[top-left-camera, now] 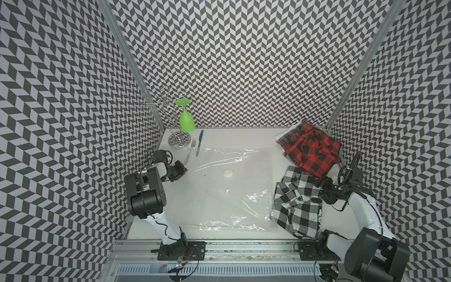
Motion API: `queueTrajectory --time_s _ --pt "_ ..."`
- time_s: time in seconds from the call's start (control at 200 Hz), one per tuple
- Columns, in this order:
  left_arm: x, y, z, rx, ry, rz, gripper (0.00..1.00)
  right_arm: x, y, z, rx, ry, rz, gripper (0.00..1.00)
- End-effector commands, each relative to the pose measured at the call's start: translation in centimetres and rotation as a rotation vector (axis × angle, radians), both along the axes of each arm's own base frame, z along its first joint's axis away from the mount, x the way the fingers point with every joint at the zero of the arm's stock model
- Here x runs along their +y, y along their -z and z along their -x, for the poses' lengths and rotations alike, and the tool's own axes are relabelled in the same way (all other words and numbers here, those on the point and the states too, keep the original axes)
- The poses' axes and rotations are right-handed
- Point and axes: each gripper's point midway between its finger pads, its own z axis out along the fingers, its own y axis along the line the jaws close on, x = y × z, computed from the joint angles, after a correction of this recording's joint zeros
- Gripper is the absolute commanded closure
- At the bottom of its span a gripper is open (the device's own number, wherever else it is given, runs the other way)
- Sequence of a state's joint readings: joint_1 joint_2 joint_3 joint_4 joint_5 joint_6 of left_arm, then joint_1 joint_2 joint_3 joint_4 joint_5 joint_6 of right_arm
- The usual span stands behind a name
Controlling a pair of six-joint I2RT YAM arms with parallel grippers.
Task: Take the shirt out of the vacuum bag
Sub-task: Pick up the shirt from the center of the board.
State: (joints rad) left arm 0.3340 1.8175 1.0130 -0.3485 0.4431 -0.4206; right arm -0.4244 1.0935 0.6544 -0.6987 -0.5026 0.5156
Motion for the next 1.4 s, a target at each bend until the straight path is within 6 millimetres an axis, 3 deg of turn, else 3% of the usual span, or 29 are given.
queueTrajectory --time_s 0.0,0.22,0.295,0.446,0.536,0.596,0.706,0.896,1.061,1.181,1.302,1.397 --pt "1.1 5.9 5.8 0.281 -0.059 -0.047 0.73 -0.8 -1.7 -0.2 -0.015 -0.033 0.112 0.26" --pt "0.9 5.9 5.9 0.28 -0.053 -0.035 0.73 -1.9 -5.9 -2.6 -0.102 -0.076 0.213 0.24" --pt "0.8 6.0 6.0 0.279 -0.051 -0.032 0.73 -0.6 -7.2 -3.4 -0.131 -0.149 0.218 0.22" --pt "0.5 6.0 6.1 0.274 -0.048 -0.02 0.73 1.3 -7.4 -3.7 -0.122 -0.238 0.243 0.17" --pt "0.4 5.9 6.2 0.271 -0.045 -0.017 0.73 4.8 -8.2 -3.7 -0.166 -0.352 0.216 0.14" --pt "0.3 5.9 6.2 0.266 -0.045 -0.014 0.73 7.6 -7.2 -2.5 -0.128 -0.45 0.191 0.13" --pt "0.2 5.8 6.3 0.26 -0.043 -0.008 0.72 11.8 -4.0 1.6 -0.011 -0.6 0.188 0.13" --pt "0.0 5.5 6.3 0.25 -0.039 -0.005 0.72 16.5 0.2 8.8 0.123 -0.766 0.188 0.1" --pt "-0.2 5.4 6.4 0.244 -0.035 0.001 0.72 18.0 3.3 13.2 0.201 -0.843 0.209 0.09" --pt "-0.2 5.4 6.5 0.247 -0.033 0.002 0.71 17.2 6.0 15.6 0.291 -0.889 0.296 0.05" --pt "-0.2 5.4 6.5 0.242 -0.033 0.001 0.71 16.9 6.6 15.8 0.304 -0.893 0.37 0.05" --pt "-0.3 5.4 6.6 0.244 -0.03 0.005 0.71 16.7 5.8 14.8 0.282 -0.868 0.436 0.05"
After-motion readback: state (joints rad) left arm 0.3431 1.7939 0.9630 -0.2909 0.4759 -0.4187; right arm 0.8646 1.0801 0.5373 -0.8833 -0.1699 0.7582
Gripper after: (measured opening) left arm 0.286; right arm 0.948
